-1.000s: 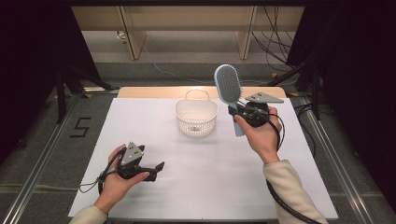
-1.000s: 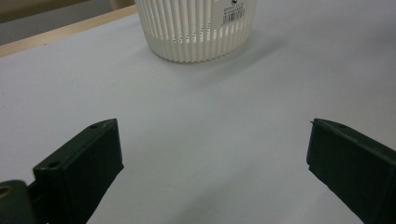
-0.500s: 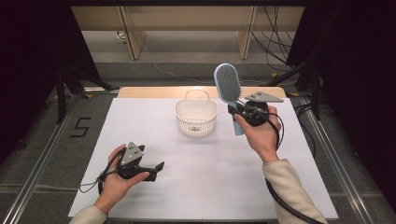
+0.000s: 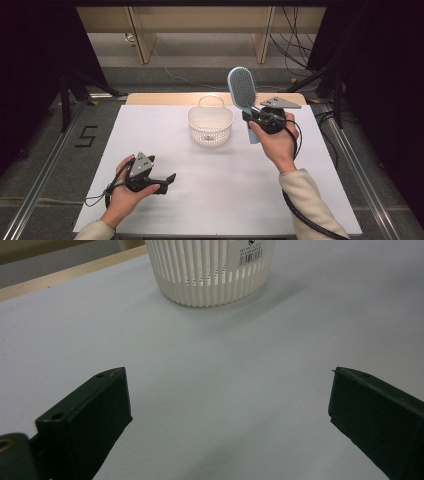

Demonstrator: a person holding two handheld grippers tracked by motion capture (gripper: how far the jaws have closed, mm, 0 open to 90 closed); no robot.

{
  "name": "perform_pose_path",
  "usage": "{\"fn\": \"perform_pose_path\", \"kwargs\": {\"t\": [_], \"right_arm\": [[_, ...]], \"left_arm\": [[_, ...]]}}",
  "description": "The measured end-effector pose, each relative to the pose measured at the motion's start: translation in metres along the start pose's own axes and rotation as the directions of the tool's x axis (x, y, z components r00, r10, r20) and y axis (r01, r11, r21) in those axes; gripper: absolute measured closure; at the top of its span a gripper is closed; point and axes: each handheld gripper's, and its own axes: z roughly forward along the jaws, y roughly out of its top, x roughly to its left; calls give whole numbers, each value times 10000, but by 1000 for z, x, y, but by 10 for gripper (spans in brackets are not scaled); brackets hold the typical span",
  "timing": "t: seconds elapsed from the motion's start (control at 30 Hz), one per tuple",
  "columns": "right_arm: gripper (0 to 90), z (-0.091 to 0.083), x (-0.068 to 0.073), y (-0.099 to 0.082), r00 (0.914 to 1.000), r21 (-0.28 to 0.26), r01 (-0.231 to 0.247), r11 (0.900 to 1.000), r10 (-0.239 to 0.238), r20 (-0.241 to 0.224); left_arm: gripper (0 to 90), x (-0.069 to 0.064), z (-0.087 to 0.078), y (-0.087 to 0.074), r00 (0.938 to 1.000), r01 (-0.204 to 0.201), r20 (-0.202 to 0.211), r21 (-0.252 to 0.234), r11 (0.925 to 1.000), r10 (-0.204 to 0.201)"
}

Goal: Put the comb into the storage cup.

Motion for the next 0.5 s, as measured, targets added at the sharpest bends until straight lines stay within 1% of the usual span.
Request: {"fn": "perform_pose_path", "kwargs": {"t": [0.5], "right_arm": [[706,6,2,2,10000,-51,35,10000,-36,-17]], "left_arm": [[28,0,0,0,10000,0,14,-19,10000,0]]}}
